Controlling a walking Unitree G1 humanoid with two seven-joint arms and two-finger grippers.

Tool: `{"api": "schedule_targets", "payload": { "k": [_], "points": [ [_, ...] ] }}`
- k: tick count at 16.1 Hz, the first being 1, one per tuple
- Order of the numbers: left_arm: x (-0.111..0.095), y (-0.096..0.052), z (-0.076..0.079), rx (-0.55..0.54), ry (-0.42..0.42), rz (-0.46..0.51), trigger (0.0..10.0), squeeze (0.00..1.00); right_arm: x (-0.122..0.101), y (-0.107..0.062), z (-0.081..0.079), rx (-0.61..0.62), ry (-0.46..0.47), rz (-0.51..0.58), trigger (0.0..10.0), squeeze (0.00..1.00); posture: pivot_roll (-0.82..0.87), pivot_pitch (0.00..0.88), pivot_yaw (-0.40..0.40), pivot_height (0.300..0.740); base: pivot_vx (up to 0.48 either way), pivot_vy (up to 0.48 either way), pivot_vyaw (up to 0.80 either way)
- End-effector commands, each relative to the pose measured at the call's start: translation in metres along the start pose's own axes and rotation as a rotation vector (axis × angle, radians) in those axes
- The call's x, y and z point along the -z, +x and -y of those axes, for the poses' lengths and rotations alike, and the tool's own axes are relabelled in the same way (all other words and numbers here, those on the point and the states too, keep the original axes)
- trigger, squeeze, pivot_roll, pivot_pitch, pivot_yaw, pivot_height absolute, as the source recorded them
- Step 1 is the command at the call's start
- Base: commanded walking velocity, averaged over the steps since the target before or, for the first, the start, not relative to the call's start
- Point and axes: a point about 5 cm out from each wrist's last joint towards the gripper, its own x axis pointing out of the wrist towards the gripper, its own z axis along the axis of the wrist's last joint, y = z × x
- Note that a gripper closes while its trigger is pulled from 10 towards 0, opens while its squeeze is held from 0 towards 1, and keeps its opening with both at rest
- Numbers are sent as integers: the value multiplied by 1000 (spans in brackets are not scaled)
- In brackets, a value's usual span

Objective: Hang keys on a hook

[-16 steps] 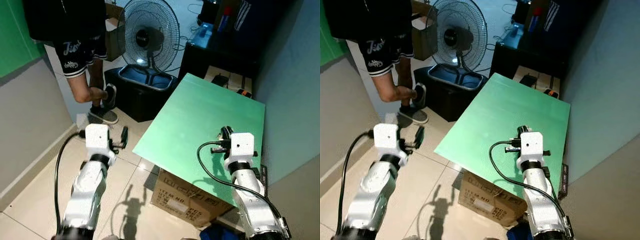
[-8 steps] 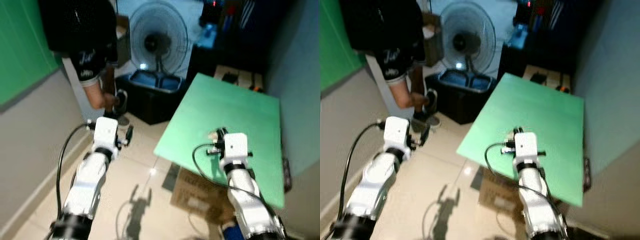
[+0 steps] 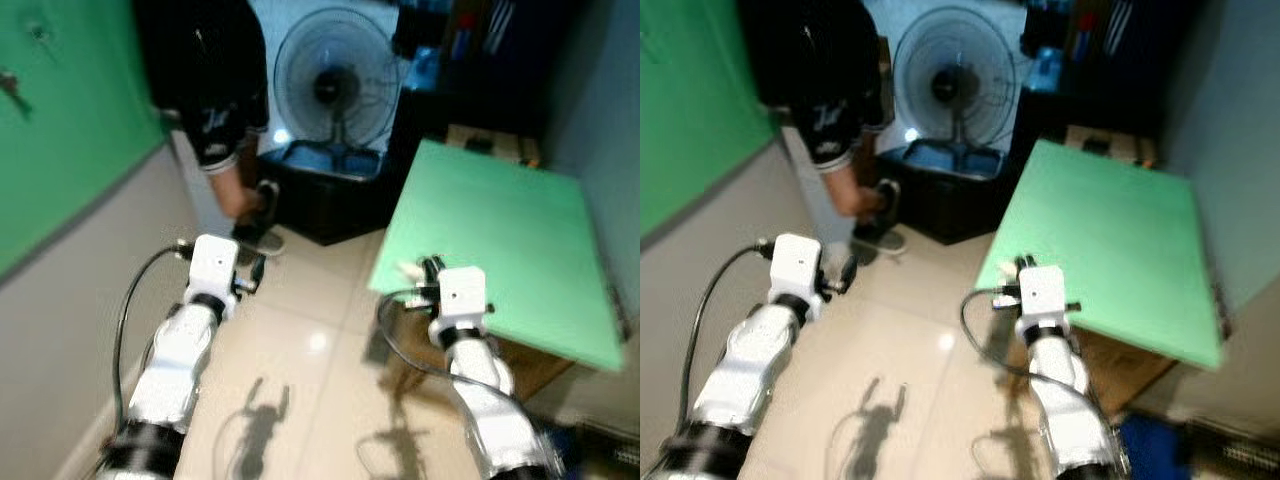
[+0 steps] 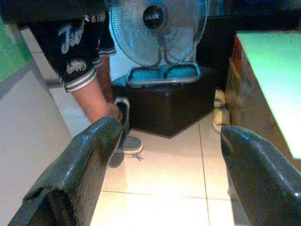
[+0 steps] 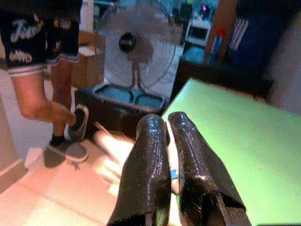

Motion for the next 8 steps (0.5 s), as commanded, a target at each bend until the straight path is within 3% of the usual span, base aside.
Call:
{"api": "schedule_targets", "payload": {
  "k": [1, 6, 8],
  "points": [
    [-2, 1, -5, -8, 28, -4, 10000, 0, -6, 3, -2, -13, -2, 19, 10000, 0, -92, 0, -3, 740, 0, 480, 0],
    [-2, 0, -7, -13, 31, -5, 10000, 0, -3, 6, -6, -16, -9, -7, 10000, 0, -76, 0, 6, 740, 0, 478, 0],
    [-2, 0, -9, -18, 44, -8, 10000, 0, -3, 8, -9, -23, -14, -14, 10000, 0, -66, 0, 9, 740, 0, 0, 0]
  ]
}}
